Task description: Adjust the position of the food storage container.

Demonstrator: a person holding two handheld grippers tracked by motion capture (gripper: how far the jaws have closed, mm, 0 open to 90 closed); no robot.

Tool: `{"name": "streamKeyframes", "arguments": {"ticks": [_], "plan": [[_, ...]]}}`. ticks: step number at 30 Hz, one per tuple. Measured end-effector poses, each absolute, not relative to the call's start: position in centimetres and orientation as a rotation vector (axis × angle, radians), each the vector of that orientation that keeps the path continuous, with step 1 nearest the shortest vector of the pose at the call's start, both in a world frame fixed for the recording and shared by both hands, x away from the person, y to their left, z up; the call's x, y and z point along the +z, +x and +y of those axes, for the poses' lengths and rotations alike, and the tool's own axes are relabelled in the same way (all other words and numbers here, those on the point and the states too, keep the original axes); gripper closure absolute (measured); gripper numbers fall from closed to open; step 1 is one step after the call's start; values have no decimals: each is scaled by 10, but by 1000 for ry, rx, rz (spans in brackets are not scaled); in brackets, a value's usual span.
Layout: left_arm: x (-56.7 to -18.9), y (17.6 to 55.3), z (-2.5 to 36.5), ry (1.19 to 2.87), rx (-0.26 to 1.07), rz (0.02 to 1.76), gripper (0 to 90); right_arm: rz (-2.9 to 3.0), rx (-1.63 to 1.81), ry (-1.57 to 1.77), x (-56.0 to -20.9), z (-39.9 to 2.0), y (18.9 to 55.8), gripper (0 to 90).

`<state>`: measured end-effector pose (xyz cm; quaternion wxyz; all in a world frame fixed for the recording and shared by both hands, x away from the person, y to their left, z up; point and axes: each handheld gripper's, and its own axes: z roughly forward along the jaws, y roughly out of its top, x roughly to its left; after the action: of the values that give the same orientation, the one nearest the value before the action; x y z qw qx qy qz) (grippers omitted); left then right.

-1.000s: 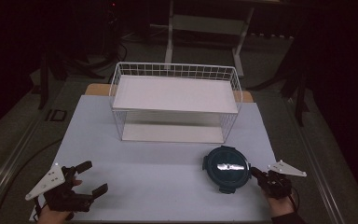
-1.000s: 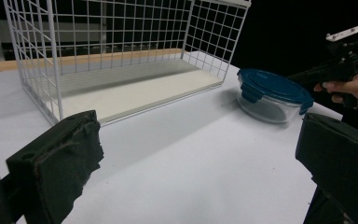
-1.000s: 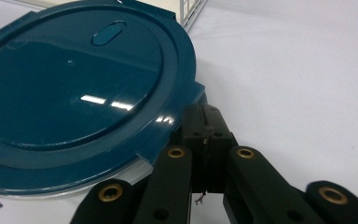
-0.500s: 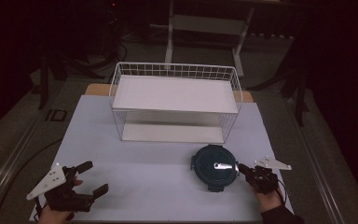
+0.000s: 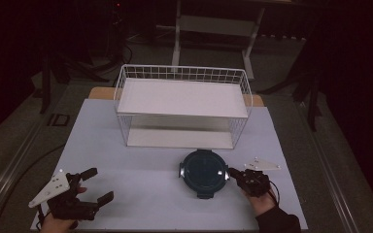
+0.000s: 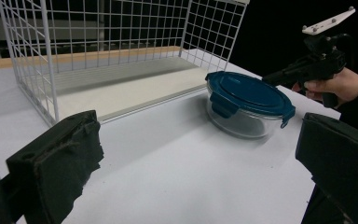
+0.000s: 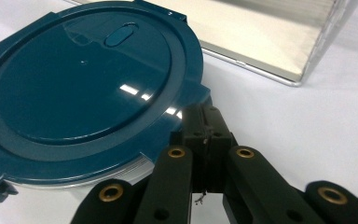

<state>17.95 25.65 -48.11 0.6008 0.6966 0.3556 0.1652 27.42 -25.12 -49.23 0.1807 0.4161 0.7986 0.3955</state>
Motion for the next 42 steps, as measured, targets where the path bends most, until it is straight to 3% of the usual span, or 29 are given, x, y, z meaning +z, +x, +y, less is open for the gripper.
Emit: {"name": "streamKeyframes", "arguments": {"ticks": [13, 42], "plan": [[-482, 180, 256, 1615, 374, 827, 3, 2264, 1156, 1201, -495, -253, 278, 900], [-482, 180, 255, 1619, 368, 824, 3, 2408, 1238, 1039, -494, -180, 280, 900]]}}
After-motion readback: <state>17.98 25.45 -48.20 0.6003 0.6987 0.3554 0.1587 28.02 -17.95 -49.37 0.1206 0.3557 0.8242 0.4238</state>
